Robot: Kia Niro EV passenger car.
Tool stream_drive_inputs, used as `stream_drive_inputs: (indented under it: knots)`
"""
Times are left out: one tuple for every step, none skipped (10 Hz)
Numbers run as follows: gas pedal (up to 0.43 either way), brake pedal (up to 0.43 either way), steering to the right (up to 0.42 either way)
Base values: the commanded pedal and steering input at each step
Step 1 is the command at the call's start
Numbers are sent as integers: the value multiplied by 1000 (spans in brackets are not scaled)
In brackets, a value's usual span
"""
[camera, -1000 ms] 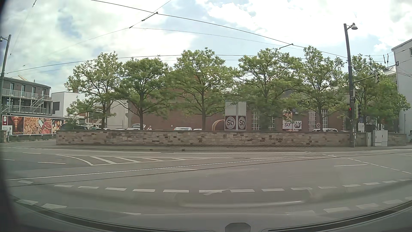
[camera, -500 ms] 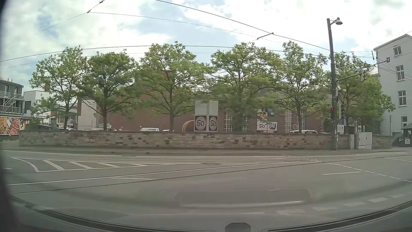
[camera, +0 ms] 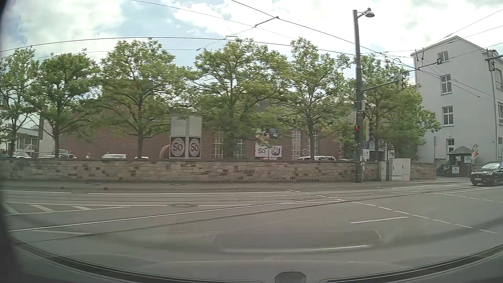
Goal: Follow the waypoints while adhering to traffic rules and regulations
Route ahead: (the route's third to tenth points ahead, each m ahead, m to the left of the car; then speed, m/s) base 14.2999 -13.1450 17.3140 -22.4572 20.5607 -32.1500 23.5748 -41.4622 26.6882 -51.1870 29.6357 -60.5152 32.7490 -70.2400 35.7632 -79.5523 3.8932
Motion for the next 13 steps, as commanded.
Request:
stream_drive_inputs:
  knots:
    - [110, 37, 510]
    - [110, 37, 527]
    - [110, 37, 543]
    - [110, 37, 557]
    - [110, 37, 582]
    - [110, 37, 604]
    - [110, 37, 616]
    - [110, 37, 617]
    - [110, 37, 612]
    - [118, 37, 604]
    - [130, 37, 593]
    - [138, 37, 577]
    - [189, 37, 555]
